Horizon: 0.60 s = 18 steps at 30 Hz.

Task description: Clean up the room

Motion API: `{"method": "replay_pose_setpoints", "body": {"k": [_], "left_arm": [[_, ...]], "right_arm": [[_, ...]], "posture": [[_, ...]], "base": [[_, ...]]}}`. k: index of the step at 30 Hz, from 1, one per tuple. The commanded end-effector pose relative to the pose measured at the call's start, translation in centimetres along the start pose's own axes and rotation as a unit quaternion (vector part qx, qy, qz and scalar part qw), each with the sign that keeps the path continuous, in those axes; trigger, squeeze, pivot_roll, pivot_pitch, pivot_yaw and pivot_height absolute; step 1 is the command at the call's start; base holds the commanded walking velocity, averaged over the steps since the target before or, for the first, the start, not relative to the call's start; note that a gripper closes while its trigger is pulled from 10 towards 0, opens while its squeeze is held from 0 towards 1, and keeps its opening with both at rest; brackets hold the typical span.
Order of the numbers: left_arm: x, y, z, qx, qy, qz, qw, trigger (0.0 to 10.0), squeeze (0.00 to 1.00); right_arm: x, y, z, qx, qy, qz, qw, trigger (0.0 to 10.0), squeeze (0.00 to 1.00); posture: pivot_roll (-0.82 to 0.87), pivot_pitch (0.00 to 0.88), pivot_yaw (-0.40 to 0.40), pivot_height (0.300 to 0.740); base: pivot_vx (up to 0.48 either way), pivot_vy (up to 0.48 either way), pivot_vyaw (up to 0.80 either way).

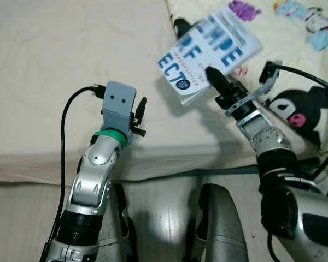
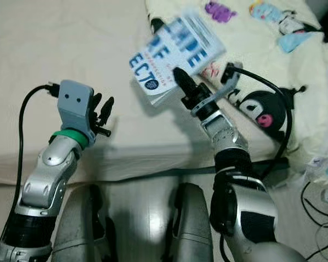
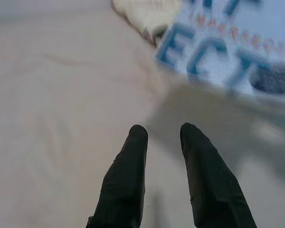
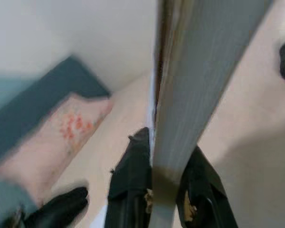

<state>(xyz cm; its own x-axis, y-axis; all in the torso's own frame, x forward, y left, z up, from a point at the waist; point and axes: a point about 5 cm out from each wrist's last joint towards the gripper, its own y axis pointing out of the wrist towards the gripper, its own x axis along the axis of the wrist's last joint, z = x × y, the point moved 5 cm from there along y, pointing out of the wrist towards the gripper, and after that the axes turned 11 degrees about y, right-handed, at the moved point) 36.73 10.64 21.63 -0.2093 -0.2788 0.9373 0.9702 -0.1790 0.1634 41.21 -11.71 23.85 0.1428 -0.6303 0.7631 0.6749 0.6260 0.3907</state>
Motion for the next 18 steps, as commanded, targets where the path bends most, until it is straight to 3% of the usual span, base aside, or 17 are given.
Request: {"method": "replay_pose_setpoints", "body": {"k": [1, 6, 9, 10, 11, 13, 18], "left_arm": [[0.9, -0.2, 1.1, 0.028, -0.011, -0.017, 0.999, 10.0, 0.00], [1.8, -0.6, 3.2, 0.070, -0.021, -0.031, 0.997, 10.0, 0.00], [2.0, -0.9, 4.6, 0.100, -0.031, -0.032, 0.994, 10.0, 0.00], [1.9, -1.0, 4.9, 0.108, -0.034, -0.031, 0.993, 10.0, 0.00], [1.9, -0.9, 5.0, 0.111, -0.035, -0.031, 0.993, 10.0, 0.00], [1.9, -0.8, 5.0, 0.112, -0.034, -0.031, 0.993, 10.0, 0.00], [1.9, -0.7, 4.9, 0.113, -0.034, -0.031, 0.993, 10.0, 0.00]], "right_arm": [[-0.3, -0.3, 0.9, -0.001, -0.050, 0.000, 0.999, 10.0, 0.00], [0.7, -1.4, 1.3, -0.034, -0.086, -0.052, 0.994, 10.0, 0.00], [1.3, -2.4, 2.3, -0.031, -0.046, -0.089, 0.994, 10.0, 0.00], [1.7, -2.7, 2.5, -0.027, -0.008, -0.107, 0.994, 10.0, 0.00], [2.3, -3.1, 2.7, -0.017, 0.059, -0.139, 0.988, 10.0, 0.00], [2.8, -3.4, 2.9, -0.001, 0.129, -0.171, 0.977, 10.0, 0.00], [2.8, -3.5, 3.0, -0.004, 0.137, -0.181, 0.974, 10.0, 0.00]], "posture": [[0.00, 0.071, -0.025, 0.556], [0.00, 0.052, -0.034, 0.556], [0.00, 0.043, -0.034, 0.556], [-0.01, 0.035, -0.034, 0.556], [-0.01, 0.033, -0.035, 0.556], [-0.01, 0.029, -0.034, 0.556], [-0.01, 0.025, -0.030, 0.556]], "base": [[0.000, 0.000, 0.00], [0.000, 0.000, 0.00], [0.000, 0.000, 0.00], [0.000, 0.000, 0.00], [0.000, 0.000, 0.00], [0.000, 0.000, -0.24], [0.000, 0.000, -0.51]]}}
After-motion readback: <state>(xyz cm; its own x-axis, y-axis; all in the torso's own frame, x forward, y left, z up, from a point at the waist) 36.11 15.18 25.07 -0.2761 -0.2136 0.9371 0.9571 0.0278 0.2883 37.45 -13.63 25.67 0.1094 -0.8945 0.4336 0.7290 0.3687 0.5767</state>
